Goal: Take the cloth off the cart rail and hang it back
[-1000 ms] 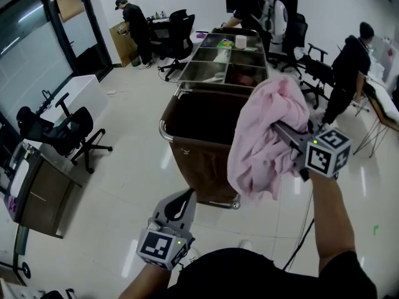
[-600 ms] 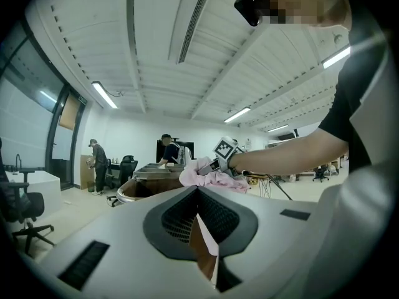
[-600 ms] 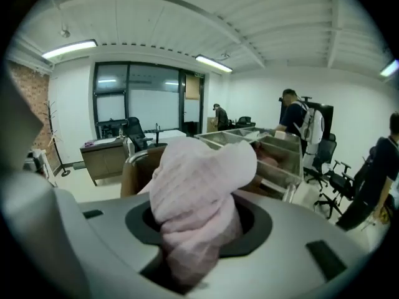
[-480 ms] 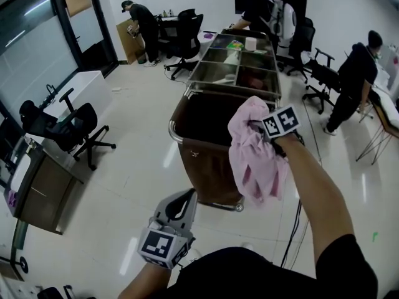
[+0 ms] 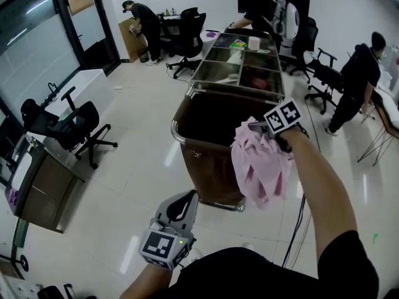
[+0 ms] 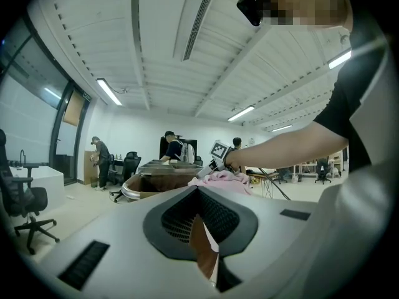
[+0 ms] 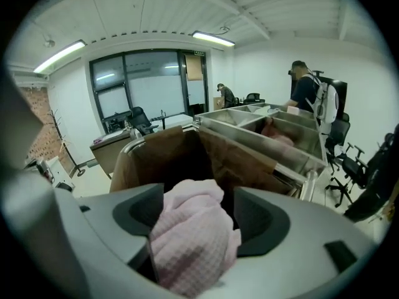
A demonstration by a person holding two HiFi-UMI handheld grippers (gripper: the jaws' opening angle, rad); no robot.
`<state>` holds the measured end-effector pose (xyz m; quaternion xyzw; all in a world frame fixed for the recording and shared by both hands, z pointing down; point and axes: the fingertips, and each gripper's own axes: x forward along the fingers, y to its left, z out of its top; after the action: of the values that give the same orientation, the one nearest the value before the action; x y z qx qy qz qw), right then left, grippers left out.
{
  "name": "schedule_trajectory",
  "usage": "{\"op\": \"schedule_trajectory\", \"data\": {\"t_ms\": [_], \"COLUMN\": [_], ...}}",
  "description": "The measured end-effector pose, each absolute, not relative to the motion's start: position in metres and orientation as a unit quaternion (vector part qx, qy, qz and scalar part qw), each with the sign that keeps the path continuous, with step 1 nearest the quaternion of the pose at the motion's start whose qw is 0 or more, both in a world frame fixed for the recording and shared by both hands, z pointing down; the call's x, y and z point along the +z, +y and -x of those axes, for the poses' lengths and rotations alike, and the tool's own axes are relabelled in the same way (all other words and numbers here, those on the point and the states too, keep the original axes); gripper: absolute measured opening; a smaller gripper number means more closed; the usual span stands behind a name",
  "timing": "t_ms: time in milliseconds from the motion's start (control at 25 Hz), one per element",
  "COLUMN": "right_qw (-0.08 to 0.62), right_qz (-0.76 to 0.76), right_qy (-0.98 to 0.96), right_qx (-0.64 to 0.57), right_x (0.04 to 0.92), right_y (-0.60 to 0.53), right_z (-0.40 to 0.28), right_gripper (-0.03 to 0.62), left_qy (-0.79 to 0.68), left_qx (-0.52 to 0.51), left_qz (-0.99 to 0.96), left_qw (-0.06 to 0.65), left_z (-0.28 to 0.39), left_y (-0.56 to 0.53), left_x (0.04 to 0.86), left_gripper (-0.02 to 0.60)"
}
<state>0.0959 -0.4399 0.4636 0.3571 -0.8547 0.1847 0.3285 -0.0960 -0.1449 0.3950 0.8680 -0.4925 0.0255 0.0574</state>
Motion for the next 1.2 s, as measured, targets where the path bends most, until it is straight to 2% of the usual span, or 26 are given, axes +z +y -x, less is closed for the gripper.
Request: {"op": "schedule_trajectory", "data": {"t_ms": [440, 520, 600, 680, 720, 920, 1080, 1200], "right_qw": [0.262, 0.232, 0.179, 0.110, 0.077, -0.020, -0.141, -0.163], "right_qz": [-0.374, -0.368, -0.364, -0.362, -0.362, -0.385, -0.361, -0.380], "right_qy": [-0.877, -0.888, -0.902, -0.913, -0.916, -0.916, -0.913, -0.903], "right_qx": [0.150, 0.147, 0.147, 0.151, 0.154, 0.112, 0.124, 0.115], "right_x": [0.405, 0.387, 0.363, 0.336, 0.324, 0.257, 0.234, 0.245], "right_y": [-0.412, -0.400, -0.385, -0.370, -0.362, -0.303, -0.233, -0.186], "right_z": [-0.115, -0.111, -0.108, -0.107, -0.108, -0.123, -0.144, -0.158], "right_gripper": [0.369, 0.310, 0.185, 0.028, 0.009, 0.008, 0.008, 0.008], "left_qy": [-0.475, -0.469, -0.462, -0.455, -0.452, -0.447, -0.448, -0.441], "left_qx": [0.027, 0.030, 0.034, 0.036, 0.035, 0.027, 0.019, 0.020], "left_qz": [-0.878, -0.881, -0.885, -0.888, -0.889, -0.892, -0.892, -0.895], "left_qw": [0.056, 0.054, 0.053, 0.055, 0.057, 0.058, 0.053, 0.058], "left_z": [0.076, 0.071, 0.066, 0.060, 0.058, 0.051, 0.051, 0.048], "left_y": [-0.140, -0.138, -0.136, -0.133, -0.132, -0.129, -0.126, -0.123], "left_x": [0.392, 0.391, 0.392, 0.393, 0.392, 0.385, 0.382, 0.387], "left_gripper": [0.000, 0.000, 0.000, 0.000, 0.000, 0.000, 0.000, 0.000]}}
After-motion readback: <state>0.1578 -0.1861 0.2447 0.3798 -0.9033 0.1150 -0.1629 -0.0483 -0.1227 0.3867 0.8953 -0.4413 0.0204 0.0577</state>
